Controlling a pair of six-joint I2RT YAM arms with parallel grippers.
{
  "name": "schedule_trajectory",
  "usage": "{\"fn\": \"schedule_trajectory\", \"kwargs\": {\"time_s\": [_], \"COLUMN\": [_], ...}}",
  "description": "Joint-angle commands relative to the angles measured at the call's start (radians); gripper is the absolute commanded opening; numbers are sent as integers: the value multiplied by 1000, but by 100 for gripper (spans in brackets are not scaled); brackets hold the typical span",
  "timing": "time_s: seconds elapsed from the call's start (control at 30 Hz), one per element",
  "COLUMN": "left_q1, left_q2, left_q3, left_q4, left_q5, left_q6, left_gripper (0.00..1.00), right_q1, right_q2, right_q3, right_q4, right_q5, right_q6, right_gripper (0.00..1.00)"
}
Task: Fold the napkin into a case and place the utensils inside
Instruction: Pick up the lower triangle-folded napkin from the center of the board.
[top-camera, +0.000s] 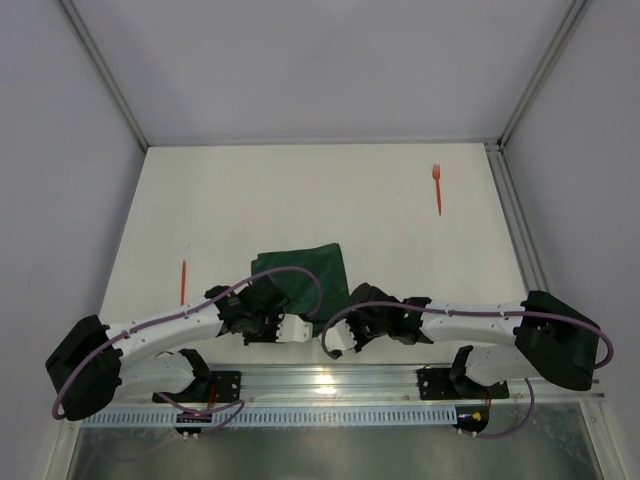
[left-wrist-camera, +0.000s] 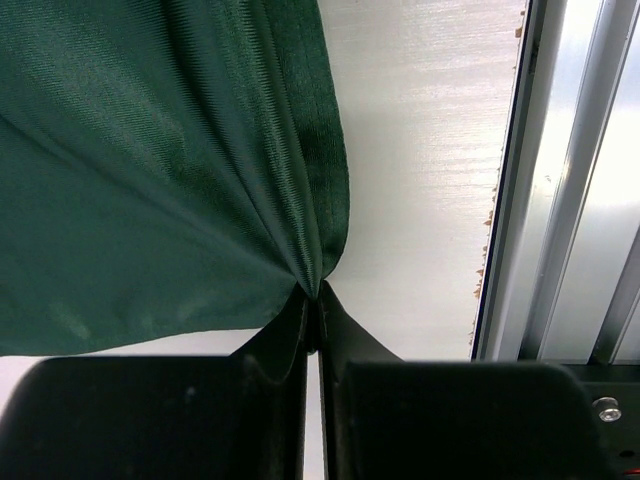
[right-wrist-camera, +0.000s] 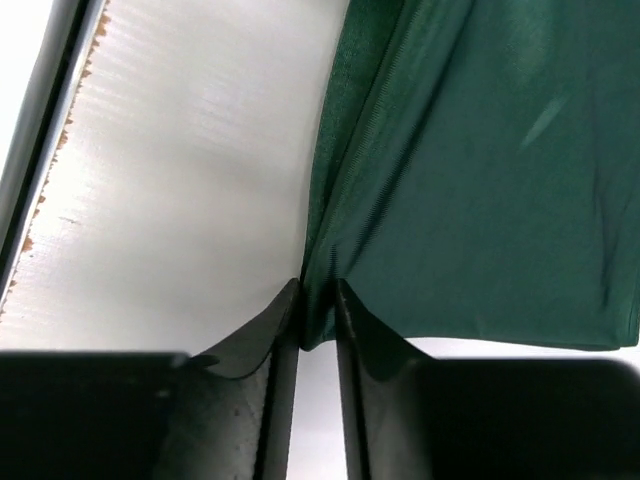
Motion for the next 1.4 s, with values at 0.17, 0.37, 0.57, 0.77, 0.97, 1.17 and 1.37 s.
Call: {"fn": "schedule_trajectory", "kwargs": {"time_s": [0.17, 0.37, 0.57, 0.77, 0.97, 1.17, 1.37], "left_q1": [0, 6, 6, 23, 80, 89, 58], "left_q2": [-18, -22, -57, -140, -215, -249, -188], "left_q3": [17, 23, 50, 65, 43, 13, -39], "left_q4": [-29, -63, -115, -144, -157, -142, -89], "left_q5": [30, 35, 76, 127, 144, 112, 108], "left_q6": [10, 18, 5, -13, -19, 13, 77], "left_gripper": [1, 24, 57, 61, 63, 70, 77], "right_q1": [5, 6, -17, -73, -84, -83, -84], "right_q2": [38, 10, 14, 47, 90, 145, 139], "right_q3": [7, 19, 71, 151, 217, 249, 254], "right_q4": [-94, -76, -116, -214, -288, -329, -282], "right_q5": [29, 0, -31, -124, -205, -206, -176], "right_q6": [6, 81, 179, 234, 328, 389, 434], "right_gripper": [10, 4, 4, 4, 4, 4, 33]}}
